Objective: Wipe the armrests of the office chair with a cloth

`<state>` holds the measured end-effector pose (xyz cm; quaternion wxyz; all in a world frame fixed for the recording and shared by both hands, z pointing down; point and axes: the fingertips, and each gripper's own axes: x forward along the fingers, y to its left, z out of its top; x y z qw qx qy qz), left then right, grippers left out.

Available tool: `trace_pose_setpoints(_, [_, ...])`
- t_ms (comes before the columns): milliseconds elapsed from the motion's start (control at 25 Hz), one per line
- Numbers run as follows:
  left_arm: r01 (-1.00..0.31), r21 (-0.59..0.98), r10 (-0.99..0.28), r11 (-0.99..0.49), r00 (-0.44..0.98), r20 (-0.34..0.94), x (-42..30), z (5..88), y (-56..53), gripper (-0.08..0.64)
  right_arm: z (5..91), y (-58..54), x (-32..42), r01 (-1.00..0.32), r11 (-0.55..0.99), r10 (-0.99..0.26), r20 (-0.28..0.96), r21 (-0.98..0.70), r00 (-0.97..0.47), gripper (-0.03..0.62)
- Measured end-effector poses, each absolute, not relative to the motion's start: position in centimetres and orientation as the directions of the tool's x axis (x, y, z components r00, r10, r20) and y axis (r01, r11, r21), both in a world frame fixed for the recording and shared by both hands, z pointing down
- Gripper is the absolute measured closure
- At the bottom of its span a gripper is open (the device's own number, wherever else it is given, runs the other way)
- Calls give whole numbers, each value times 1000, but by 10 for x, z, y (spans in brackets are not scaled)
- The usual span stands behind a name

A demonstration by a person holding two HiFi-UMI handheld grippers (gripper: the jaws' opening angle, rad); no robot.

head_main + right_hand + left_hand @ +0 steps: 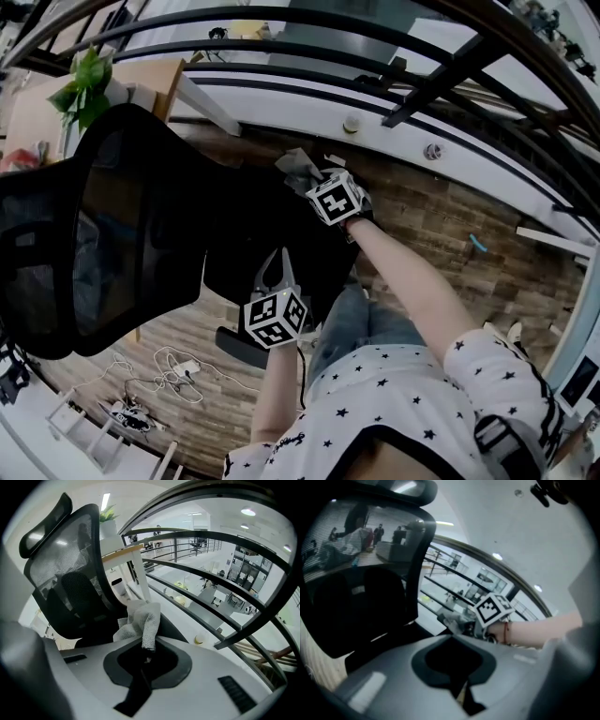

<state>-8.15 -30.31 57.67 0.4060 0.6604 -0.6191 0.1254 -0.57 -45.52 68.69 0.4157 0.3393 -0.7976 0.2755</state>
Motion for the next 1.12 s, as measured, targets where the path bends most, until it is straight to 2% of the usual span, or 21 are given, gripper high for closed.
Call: trace_pose_setpoints(1120, [-916, 397, -704, 51, 249, 665, -46, 576, -285, 555, 689, -427, 61, -801, 583, -337, 857, -135, -389, 560])
